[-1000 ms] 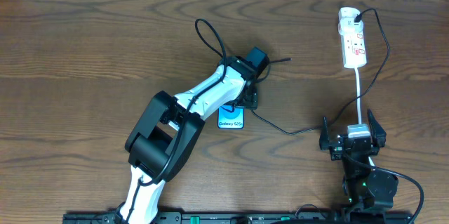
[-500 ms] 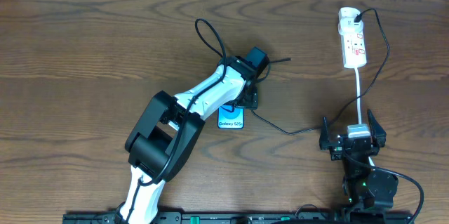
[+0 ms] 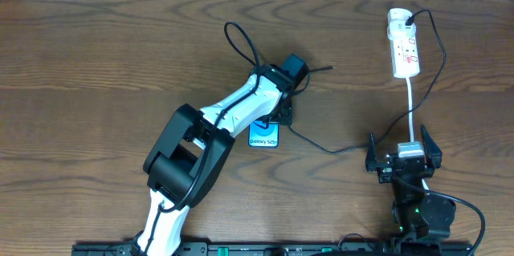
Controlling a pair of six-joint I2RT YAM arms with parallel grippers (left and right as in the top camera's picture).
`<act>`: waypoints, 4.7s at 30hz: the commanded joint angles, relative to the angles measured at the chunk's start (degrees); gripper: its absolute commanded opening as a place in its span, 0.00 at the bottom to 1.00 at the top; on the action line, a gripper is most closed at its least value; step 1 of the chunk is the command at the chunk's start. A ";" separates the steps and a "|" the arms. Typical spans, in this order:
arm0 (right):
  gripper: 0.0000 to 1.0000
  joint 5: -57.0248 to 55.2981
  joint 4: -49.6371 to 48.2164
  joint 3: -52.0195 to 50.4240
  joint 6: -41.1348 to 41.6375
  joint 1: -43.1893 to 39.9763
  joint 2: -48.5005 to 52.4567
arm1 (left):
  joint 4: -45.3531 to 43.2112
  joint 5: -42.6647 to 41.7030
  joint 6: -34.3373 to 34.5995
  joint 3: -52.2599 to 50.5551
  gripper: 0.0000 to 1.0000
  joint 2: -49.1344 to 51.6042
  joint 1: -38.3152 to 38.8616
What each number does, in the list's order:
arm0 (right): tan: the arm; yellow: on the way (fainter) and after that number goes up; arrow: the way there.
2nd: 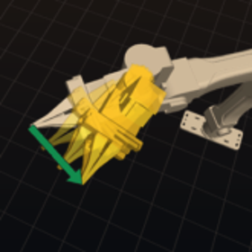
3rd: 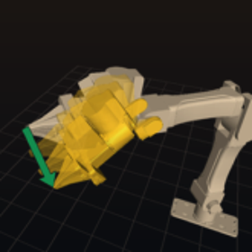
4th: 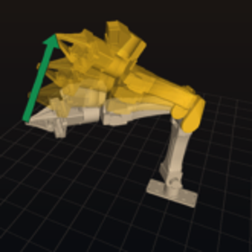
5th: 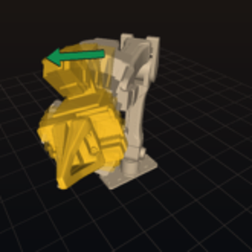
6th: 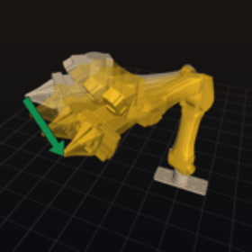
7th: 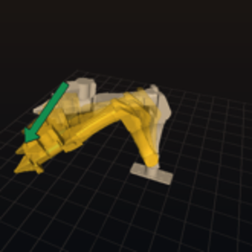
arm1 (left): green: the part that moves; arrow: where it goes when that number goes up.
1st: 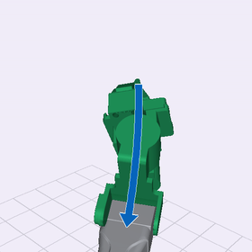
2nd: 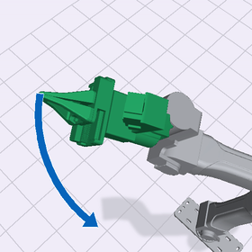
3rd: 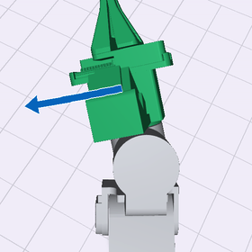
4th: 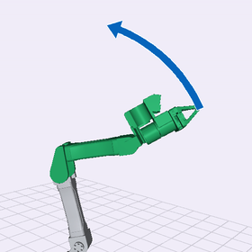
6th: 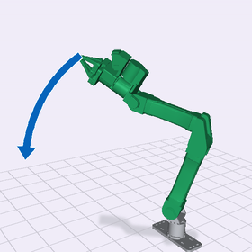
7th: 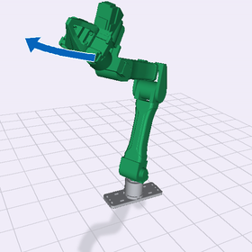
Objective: Plug charger to phone and switch on socket
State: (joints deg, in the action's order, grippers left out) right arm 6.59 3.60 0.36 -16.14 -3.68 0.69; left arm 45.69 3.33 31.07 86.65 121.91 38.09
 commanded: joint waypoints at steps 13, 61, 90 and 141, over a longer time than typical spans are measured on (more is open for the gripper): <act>0.99 -0.22 0.24 -0.04 -0.63 -0.24 -0.31 | 1.68 0.07 -0.55 -0.04 0.71 2.27 0.00; 0.99 -0.22 0.24 -0.04 -0.63 -0.24 -0.31 | -2.29 -7.85 -6.40 -5.66 0.98 1.27 -4.68; 0.99 -0.22 0.24 -0.04 -0.63 -0.24 -0.31 | -5.31 -2.64 -5.20 -10.32 0.96 2.45 -0.70; 0.99 -0.22 0.24 -0.04 -0.63 -0.24 -0.31 | 0.59 -2.60 -2.16 -5.92 0.65 -4.26 -5.64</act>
State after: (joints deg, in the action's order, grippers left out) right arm 6.59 3.62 0.36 -16.14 -3.68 0.69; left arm 45.76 -2.15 27.42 82.08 119.11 33.10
